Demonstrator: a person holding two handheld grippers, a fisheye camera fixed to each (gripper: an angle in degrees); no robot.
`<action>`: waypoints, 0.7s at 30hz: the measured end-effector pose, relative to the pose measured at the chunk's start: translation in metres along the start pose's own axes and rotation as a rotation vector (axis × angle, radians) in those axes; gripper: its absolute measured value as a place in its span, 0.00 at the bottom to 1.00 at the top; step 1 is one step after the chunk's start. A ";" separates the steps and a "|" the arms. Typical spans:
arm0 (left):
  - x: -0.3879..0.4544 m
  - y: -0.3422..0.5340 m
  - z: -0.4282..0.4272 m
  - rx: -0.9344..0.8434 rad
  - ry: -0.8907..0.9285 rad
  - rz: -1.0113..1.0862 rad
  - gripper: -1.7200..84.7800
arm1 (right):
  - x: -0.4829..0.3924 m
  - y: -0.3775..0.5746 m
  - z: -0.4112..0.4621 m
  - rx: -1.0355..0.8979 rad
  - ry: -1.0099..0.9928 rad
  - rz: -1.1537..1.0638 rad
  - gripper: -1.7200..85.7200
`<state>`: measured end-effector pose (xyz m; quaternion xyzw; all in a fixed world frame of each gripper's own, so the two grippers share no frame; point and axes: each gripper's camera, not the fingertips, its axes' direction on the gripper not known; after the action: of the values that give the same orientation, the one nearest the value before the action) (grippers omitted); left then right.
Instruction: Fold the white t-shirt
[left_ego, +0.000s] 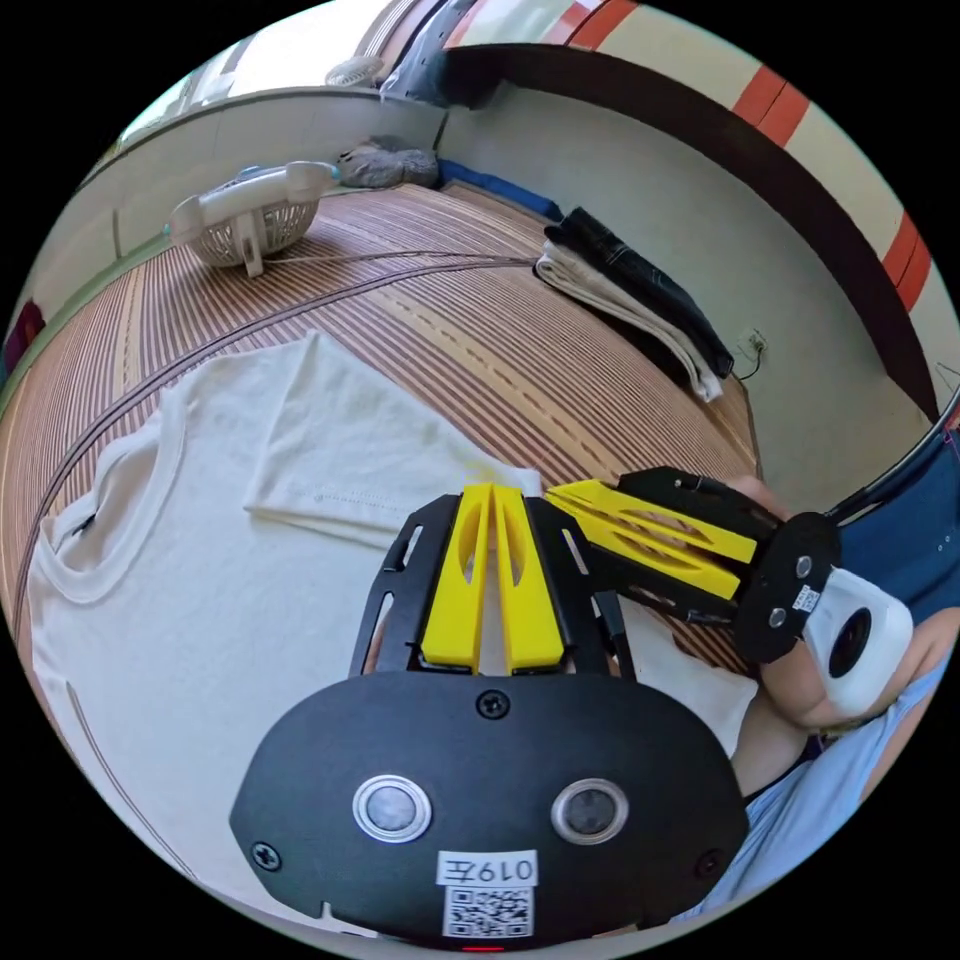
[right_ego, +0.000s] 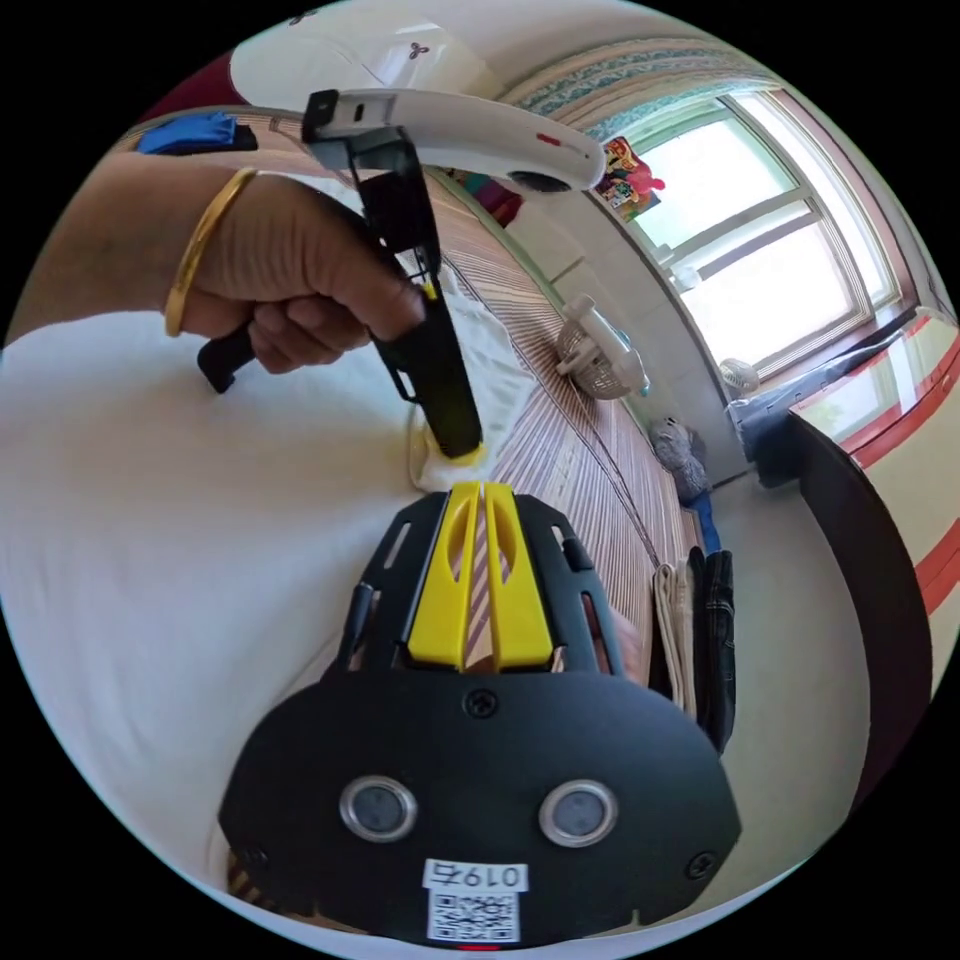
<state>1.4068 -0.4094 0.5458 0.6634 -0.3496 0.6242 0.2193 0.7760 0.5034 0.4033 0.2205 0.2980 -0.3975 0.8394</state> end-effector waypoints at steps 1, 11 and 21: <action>0.003 0.001 -0.001 0.001 -0.007 0.002 0.03 | 0.000 -0.001 -0.001 0.001 0.003 0.002 0.01; 0.057 0.043 -0.039 0.073 -0.129 -0.006 0.03 | 0.021 -0.002 -0.011 0.023 0.000 0.108 0.09; 0.067 0.074 -0.059 0.041 -0.165 -0.053 0.03 | -0.037 -0.024 -0.011 -0.020 0.150 -0.180 0.11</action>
<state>1.3112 -0.4276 0.6081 0.7259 -0.3360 0.5683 0.1929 0.7344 0.5159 0.4168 0.2136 0.3825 -0.4505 0.7779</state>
